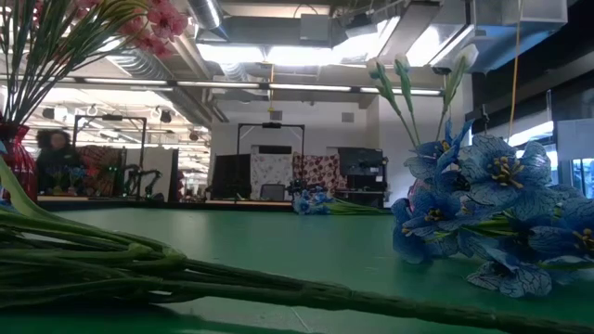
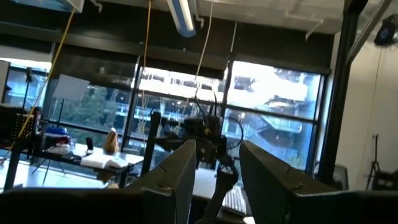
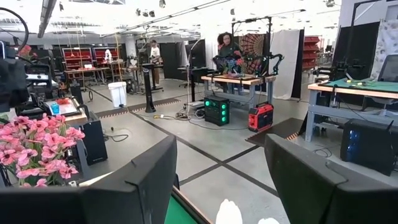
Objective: Sort flowers into vase by color
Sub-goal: Move the bottom right blue flower to the bottom middle of the table
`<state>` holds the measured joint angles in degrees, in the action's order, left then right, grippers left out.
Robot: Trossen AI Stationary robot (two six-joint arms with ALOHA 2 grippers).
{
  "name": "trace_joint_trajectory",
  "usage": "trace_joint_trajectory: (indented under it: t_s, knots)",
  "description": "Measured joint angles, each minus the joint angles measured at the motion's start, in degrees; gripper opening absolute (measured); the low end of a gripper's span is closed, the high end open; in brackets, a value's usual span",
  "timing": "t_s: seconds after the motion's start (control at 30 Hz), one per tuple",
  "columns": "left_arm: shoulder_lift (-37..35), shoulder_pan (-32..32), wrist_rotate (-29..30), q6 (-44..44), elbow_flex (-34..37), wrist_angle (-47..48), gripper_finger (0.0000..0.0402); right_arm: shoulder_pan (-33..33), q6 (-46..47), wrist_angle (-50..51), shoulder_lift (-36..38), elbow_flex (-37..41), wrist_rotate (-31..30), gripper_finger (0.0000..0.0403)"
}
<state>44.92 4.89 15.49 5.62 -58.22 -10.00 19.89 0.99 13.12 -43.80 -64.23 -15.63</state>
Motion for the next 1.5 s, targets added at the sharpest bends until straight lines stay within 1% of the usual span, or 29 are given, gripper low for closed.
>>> trace_joint_trajectory:
  t_s: [0.3, 0.7, 1.0, 1.33, 1.5]
  knots:
    - [-3.13, 0.0, -0.16, 0.49, 0.0, 0.44, 0.0125, 0.01, 0.0, 0.42, 0.08, 0.02, 0.01, 0.0241]
    - [-2.94, 0.0, 0.04, -2.35, 0.0, 0.51, 0.0122, 0.01, 0.0, 0.48, 0.23, 0.02, 0.03, 0.0241]
    - [-2.94, 0.0, 0.02, -2.08, 0.0, 0.51, 0.0122, 0.01, 0.0, 0.53, 0.23, 0.02, 0.08, 0.0241]
    - [-2.76, 0.0, -4.48, -2.23, 0.0, 0.43, 0.0122, -0.01, 0.0, 0.24, 1.06, 0.04, 0.45, 0.0241]
    - [-0.23, 0.29, -7.91, -2.31, 0.0, -3.1, 0.0122, -0.01, 0.0, 0.31, 2.69, 0.04, 1.72, 0.0241]
